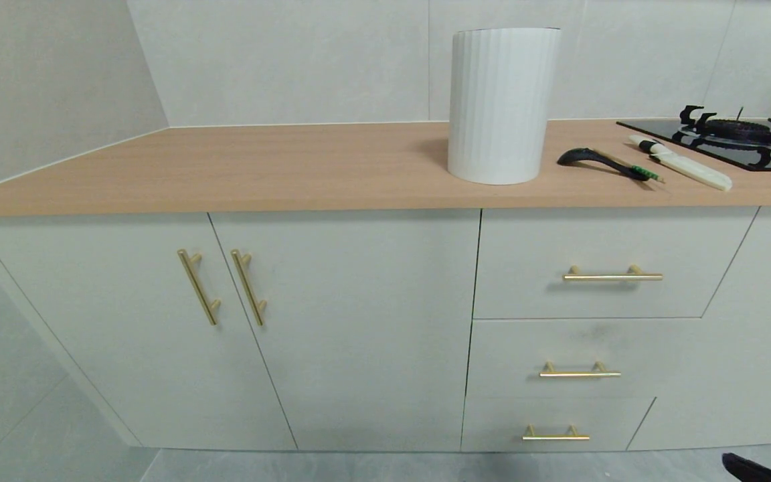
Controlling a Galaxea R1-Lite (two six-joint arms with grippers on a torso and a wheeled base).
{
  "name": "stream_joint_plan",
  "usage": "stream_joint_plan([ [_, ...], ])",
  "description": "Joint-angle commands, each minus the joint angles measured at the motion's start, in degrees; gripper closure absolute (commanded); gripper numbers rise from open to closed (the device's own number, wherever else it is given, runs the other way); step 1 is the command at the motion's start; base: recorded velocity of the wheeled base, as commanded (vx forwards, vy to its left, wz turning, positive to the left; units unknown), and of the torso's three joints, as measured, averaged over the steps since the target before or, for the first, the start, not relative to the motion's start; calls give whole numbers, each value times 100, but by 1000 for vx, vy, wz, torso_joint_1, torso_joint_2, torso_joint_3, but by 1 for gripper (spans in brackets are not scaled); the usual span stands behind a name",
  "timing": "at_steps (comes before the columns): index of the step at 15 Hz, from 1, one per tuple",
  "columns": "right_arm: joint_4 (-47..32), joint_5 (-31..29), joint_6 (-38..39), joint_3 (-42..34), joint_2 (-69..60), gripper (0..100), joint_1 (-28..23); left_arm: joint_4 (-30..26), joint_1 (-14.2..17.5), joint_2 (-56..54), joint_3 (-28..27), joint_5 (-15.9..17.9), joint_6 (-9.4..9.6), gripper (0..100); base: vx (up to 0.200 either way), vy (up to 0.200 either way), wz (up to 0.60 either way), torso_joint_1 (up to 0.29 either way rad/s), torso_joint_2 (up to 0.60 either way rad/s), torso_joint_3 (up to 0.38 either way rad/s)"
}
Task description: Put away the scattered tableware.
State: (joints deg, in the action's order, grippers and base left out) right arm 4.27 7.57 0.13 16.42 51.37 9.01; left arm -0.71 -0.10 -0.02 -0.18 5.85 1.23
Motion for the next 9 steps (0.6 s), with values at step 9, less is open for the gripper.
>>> stream_joint_plan([
  [9, 2069, -414, -57, 1320, 4856, 0, 66, 0, 1, 2, 1, -5, 0, 0, 0, 0, 0, 0, 0, 0],
])
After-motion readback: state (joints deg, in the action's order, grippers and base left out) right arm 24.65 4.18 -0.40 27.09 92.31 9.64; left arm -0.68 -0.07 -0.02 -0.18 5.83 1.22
